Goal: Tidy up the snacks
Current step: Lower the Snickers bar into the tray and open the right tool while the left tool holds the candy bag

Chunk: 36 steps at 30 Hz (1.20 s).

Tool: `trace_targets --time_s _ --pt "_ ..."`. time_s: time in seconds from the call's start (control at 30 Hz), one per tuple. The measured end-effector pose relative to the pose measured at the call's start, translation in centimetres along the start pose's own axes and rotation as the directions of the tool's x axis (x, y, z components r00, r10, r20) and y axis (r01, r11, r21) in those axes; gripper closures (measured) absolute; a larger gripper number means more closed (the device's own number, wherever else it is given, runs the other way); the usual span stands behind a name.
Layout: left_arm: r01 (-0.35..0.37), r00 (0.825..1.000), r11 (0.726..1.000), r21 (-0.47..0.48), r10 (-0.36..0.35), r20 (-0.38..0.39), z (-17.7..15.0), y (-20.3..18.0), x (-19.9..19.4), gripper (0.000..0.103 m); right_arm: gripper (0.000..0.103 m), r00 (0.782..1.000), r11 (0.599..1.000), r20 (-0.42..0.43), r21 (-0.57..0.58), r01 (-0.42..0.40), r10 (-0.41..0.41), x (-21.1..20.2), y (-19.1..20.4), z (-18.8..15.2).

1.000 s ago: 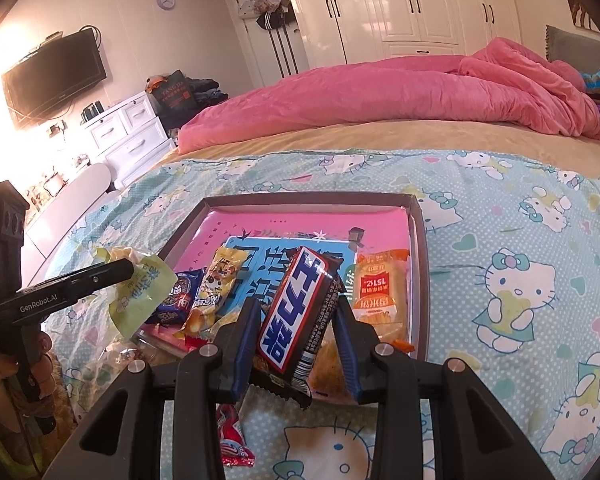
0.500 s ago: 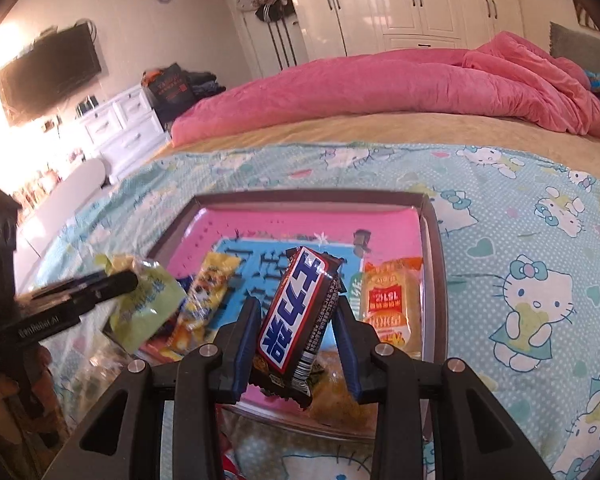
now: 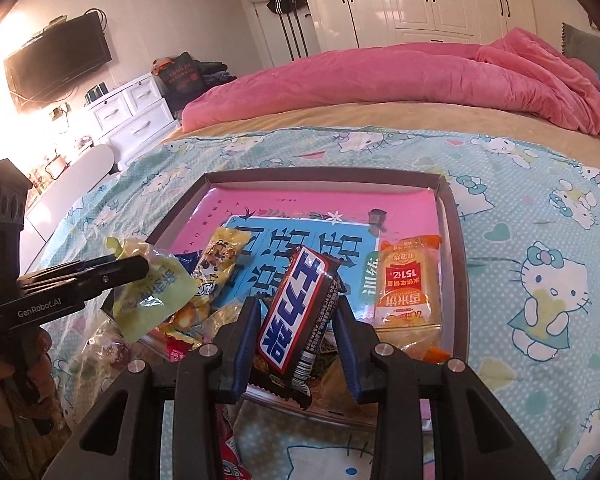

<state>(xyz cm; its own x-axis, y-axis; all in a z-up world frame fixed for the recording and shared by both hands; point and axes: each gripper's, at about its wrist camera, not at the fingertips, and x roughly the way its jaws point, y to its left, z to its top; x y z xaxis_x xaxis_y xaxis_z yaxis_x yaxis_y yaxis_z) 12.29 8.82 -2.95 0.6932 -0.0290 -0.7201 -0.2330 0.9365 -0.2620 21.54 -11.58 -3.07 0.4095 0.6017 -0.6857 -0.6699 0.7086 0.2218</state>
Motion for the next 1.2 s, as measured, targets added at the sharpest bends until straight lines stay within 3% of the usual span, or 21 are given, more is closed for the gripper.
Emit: trace_targets --time_s 0.37,1.2 --pt "-0.001 1.000 1.000 0.001 0.001 -0.011 -0.1 0.0 0.3 0.068 0.066 0.998 0.998 0.003 0.001 0.064 -0.064 0.2 -0.6 -0.1" --pt "-0.019 0.999 0.999 0.038 0.018 0.032 1.0 -0.2 1.3 0.067 0.066 1.000 0.999 0.012 0.046 0.014 -0.015 -0.7 -0.9 -0.4"
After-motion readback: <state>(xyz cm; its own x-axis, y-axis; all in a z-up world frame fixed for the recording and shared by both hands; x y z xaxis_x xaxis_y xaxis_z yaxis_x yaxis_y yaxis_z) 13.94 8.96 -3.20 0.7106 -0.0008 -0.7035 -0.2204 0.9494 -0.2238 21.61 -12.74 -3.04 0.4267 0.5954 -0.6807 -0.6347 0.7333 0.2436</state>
